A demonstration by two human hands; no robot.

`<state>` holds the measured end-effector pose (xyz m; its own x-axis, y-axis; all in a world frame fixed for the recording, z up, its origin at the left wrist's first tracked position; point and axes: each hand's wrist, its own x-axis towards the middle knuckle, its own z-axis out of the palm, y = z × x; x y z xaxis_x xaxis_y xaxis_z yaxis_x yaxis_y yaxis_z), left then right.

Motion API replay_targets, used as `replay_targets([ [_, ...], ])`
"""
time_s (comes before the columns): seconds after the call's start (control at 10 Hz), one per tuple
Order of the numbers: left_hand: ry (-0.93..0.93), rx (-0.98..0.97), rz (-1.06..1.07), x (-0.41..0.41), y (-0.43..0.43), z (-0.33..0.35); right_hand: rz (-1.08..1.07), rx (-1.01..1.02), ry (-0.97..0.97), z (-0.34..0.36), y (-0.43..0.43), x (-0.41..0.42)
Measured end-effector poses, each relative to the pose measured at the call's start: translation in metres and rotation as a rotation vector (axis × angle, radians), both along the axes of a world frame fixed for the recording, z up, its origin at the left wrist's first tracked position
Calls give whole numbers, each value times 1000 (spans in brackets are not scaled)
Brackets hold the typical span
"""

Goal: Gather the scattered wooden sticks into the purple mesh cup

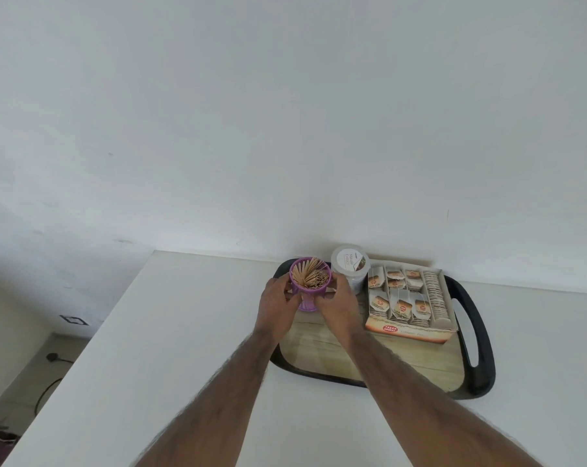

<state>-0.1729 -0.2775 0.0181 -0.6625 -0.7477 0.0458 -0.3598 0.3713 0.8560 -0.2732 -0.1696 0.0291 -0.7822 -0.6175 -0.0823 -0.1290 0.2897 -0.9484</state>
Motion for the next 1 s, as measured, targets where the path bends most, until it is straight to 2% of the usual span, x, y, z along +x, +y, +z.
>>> replay_targets([
  [0.3,-2,10,45,-10,1,-1,-39,-10,-54,-6,-3,-3],
  [0.6,-2,-4,-14,-6,12,12,45,-8,92,3,-7,5],
  [0.7,-34,-8,2,-2,17,16,79,-8,108,8,-1,9],
  [0.8,-190,16,48,6,18,23,86,34,152,18,18,16],
  [0.9,-222,-26,26,12,22,31,83,118,196,17,32,21],
  [1.0,-210,-197,23,22,33,53,72,204,269,30,59,31],
])
